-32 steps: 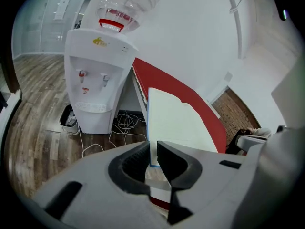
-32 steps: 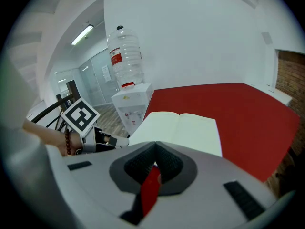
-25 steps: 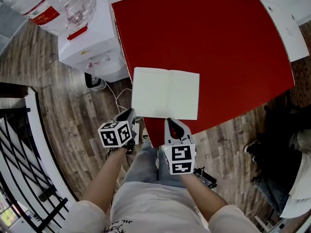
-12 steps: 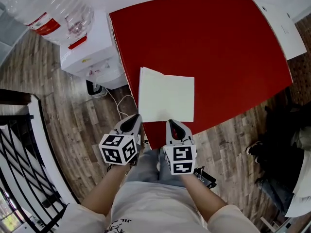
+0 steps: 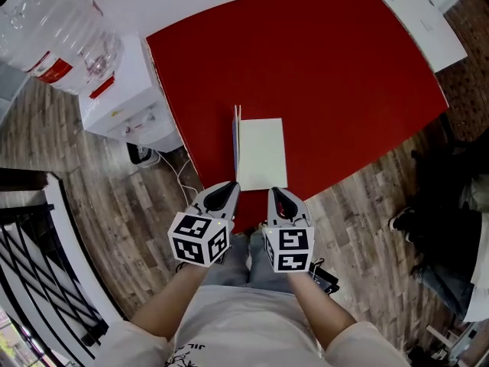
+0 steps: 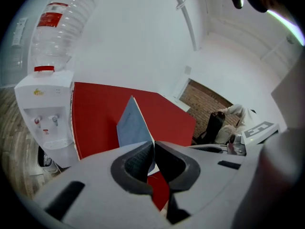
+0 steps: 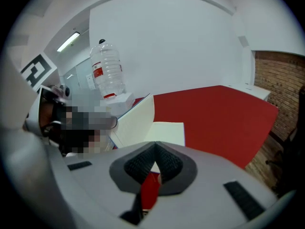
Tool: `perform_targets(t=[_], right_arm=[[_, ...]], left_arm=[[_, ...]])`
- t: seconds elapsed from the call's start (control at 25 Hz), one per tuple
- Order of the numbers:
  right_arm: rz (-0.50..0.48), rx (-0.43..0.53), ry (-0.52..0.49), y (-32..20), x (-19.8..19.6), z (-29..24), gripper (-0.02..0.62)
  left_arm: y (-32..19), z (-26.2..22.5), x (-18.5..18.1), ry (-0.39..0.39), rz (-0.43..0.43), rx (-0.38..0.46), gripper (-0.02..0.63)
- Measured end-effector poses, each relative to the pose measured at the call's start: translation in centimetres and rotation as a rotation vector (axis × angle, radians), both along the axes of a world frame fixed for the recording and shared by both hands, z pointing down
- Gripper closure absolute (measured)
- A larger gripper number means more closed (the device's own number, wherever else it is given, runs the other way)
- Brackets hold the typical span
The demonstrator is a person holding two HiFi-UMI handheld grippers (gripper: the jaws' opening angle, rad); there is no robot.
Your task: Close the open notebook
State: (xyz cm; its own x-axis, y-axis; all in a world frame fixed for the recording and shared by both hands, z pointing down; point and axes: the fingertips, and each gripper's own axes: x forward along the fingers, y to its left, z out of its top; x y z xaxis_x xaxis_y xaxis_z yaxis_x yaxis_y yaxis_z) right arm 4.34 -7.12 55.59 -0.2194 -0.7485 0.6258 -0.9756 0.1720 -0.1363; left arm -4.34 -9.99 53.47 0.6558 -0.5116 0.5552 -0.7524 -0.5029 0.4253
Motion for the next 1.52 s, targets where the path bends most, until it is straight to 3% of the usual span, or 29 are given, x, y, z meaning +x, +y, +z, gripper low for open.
perform_targets(t=[0.32,0.76,0.96,1.52], right_arm=[[0.099,-0.014,0.007,1.6,5.1,0.6,0.591],[0.146,-0.045,0.018,2.8,9.3,2.0,0.589],[0.139,-0.059,0.015,2.8,10.4,2.7,0.589],[0.111,-0.067,-0.001,2.0,12.0,3.6,0.591]], left_arm=[[0.7,1.6,6.7,-0.089,0.129,0.025,0.584],[1.7,7.4,12.6,-0.233,0.214,0.005,0.583],[2.1,10.3,13.6,-0.304,0.225,-0.021,0.583],[2.3,13.6,14.3,-0.379,0.223,-0.067,0.578]])
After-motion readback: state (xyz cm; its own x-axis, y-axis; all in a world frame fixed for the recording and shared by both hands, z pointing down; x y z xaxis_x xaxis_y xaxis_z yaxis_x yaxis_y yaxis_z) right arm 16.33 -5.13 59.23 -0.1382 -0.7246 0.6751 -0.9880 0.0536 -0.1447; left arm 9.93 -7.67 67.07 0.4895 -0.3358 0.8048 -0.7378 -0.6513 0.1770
